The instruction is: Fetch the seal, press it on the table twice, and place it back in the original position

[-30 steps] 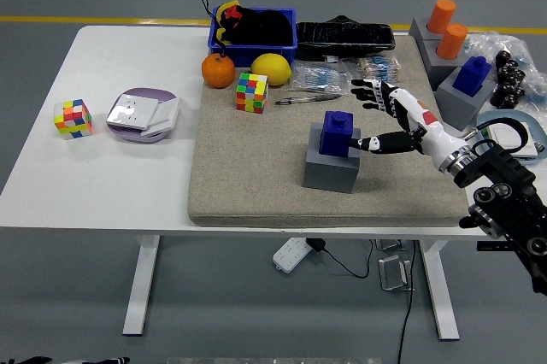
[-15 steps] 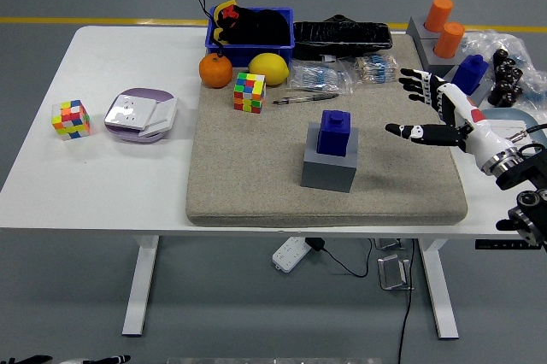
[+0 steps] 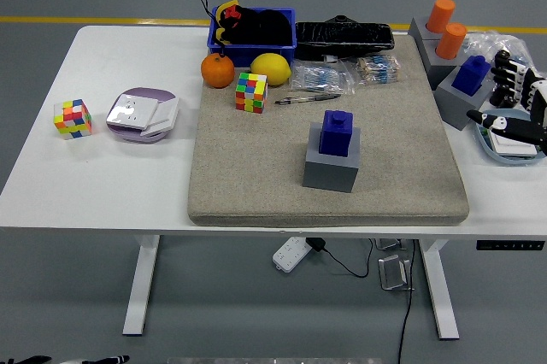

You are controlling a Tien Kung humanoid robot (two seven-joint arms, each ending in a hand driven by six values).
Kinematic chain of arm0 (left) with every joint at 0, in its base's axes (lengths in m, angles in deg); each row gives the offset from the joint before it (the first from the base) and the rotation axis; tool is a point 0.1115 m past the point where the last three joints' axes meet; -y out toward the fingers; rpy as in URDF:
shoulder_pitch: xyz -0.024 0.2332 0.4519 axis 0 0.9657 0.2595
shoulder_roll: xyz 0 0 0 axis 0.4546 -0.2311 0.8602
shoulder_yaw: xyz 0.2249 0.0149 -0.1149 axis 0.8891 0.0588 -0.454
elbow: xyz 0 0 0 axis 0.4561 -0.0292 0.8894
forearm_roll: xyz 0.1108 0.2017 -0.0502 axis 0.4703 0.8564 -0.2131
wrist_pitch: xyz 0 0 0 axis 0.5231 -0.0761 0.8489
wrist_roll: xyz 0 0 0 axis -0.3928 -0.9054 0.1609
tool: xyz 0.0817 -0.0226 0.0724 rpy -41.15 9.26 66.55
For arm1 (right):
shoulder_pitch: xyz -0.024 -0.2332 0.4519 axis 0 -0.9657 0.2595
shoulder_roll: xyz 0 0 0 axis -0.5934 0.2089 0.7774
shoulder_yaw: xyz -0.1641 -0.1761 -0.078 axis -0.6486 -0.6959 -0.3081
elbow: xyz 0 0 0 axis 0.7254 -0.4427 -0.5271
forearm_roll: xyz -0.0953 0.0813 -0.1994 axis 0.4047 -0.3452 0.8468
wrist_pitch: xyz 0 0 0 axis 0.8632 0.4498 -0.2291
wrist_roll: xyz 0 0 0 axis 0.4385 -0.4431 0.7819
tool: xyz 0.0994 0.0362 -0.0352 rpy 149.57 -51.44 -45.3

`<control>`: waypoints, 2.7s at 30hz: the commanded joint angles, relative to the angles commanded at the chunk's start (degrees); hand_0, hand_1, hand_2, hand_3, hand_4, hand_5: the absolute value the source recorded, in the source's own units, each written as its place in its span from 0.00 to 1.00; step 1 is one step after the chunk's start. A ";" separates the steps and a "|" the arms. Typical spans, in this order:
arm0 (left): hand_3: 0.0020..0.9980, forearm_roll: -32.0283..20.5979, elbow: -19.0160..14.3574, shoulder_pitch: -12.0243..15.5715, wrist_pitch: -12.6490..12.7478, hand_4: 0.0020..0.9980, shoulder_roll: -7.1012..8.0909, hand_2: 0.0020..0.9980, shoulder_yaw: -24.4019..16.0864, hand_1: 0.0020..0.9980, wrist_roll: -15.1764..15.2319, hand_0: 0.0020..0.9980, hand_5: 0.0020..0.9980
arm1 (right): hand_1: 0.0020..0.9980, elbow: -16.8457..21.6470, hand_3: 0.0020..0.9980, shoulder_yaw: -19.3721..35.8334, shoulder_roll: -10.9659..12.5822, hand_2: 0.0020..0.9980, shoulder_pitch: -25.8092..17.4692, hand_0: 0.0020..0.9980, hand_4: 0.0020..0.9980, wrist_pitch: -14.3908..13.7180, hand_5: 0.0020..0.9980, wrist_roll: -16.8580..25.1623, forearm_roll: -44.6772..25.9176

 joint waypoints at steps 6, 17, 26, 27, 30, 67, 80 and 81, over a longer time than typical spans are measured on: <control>0.84 -0.25 0.01 0.29 0.07 0.81 0.16 0.79 0.27 0.82 0.05 0.82 0.41 | 0.89 -0.11 0.88 4.29 -0.25 0.88 -1.27 0.89 1.00 -0.44 0.18 0.05 0.75; 0.84 0.11 -0.15 0.06 -0.08 0.81 0.27 0.79 0.11 0.82 0.04 0.82 0.41 | 0.88 -2.47 0.87 8.60 -0.47 0.87 -2.08 0.89 1.00 -0.40 0.23 -0.48 2.12; 0.84 -0.44 -0.08 0.20 -0.01 0.81 0.65 0.79 1.19 0.82 0.08 0.82 0.41 | 0.87 -3.91 0.84 10.99 -0.48 0.86 -2.22 0.88 1.00 1.04 0.23 -2.51 4.08; 0.84 -0.45 -0.08 0.20 -0.01 0.81 0.66 0.79 1.21 0.82 0.08 0.82 0.41 | 0.87 -3.93 0.84 11.03 -0.48 0.86 -2.23 0.88 1.00 1.07 0.23 -2.55 4.11; 0.84 -0.45 -0.08 0.21 -0.01 0.81 0.66 0.79 1.22 0.82 0.08 0.82 0.41 | 0.87 -3.94 0.84 11.05 -0.48 0.86 -2.23 0.88 1.00 1.08 0.23 -2.57 4.13; 0.84 -0.21 -0.07 0.48 0.28 0.81 0.21 0.79 0.31 0.82 -0.03 0.82 0.40 | 0.83 -4.84 0.80 13.52 -0.73 0.81 -3.34 0.87 1.00 2.31 0.22 -4.67 5.29; 0.84 -0.07 -0.09 0.39 0.32 0.81 0.16 0.79 0.24 0.82 -0.05 0.82 0.40 | 0.83 -4.78 0.80 14.03 -0.85 0.80 -3.59 0.87 1.00 2.23 0.21 -4.66 5.24; 0.84 -0.10 -0.08 0.39 0.32 0.81 0.15 0.79 0.30 0.82 -0.04 0.82 0.41 | 0.82 -4.70 0.79 14.12 -0.92 0.80 -3.68 0.86 1.00 2.22 0.19 -4.68 5.21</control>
